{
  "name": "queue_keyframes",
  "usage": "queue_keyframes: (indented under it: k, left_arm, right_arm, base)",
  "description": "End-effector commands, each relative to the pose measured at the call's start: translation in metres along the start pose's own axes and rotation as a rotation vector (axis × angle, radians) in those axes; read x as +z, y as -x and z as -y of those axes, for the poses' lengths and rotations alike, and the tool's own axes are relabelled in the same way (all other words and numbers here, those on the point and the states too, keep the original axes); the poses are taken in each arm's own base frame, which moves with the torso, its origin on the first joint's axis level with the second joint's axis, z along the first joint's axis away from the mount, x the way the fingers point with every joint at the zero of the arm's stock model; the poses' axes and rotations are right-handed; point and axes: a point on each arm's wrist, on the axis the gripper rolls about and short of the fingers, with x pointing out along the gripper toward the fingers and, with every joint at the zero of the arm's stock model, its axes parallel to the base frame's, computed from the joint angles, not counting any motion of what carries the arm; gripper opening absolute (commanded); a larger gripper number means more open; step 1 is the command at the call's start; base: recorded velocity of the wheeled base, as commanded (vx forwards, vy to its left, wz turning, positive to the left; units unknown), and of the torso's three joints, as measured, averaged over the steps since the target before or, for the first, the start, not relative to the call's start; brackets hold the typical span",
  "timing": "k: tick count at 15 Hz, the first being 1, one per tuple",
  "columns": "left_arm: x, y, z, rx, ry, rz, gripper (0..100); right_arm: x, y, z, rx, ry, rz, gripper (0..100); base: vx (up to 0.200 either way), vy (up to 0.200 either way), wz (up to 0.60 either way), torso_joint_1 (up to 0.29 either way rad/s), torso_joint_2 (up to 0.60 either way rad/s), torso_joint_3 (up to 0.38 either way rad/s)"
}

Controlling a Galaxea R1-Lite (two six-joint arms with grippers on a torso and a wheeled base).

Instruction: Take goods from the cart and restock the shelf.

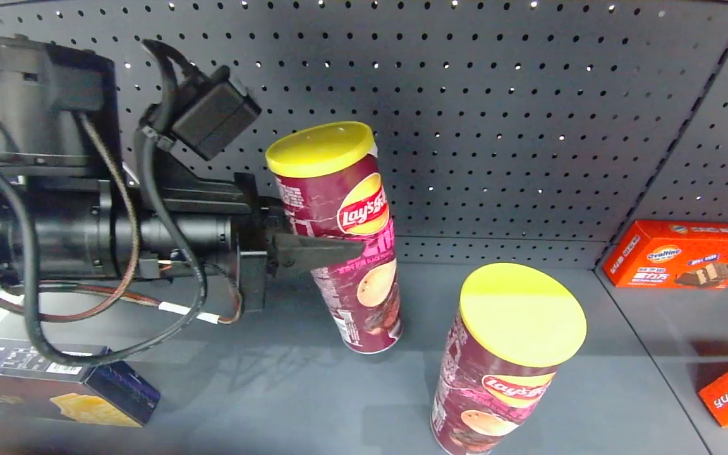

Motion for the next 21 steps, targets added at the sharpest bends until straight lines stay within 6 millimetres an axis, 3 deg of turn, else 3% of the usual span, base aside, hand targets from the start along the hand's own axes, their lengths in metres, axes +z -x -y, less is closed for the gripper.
queue_keyframes:
  k: [1, 5, 12, 17, 21]
  left_arm:
    - [-0.009, -0.024, -0.019, -0.005, 0.008, -0.028, 0]
    - [0.000, -0.050, -0.028, -0.035, -0.147, -0.013, 0]
    - [-0.012, -0.087, -0.045, -0.057, -0.192, -0.033, 0]
    - [-0.018, -0.094, -0.052, -0.062, -0.189, -0.065, 0]
    - [-0.002, -0.091, -0.053, -0.076, -0.181, -0.094, 0]
  right_arm:
    - [0.000, 0.000, 0.000, 0.000, 0.000, -0.002, 100]
    - [0.000, 0.000, 0.000, -0.001, 0.000, -0.002, 100]
    - [0.000, 0.000, 0.000, -0.001, 0.000, -0.002, 100]
    - [0.000, 0.000, 0.000, 0.000, 0.000, -0.002, 100]
    - [0.000, 0.000, 0.000, 0.000, 0.000, -0.002, 100]
  base:
    - [0.000, 0.000, 0.00, 0.000, 0.00, 0.000]
    - [0.000, 0.000, 0.00, 0.000, 0.00, 0.000]
    - [0.000, 0.000, 0.00, 0.000, 0.00, 0.000]
    - [0.000, 0.000, 0.00, 0.000, 0.00, 0.000]
    - [0.000, 0.000, 0.00, 0.000, 0.00, 0.000]
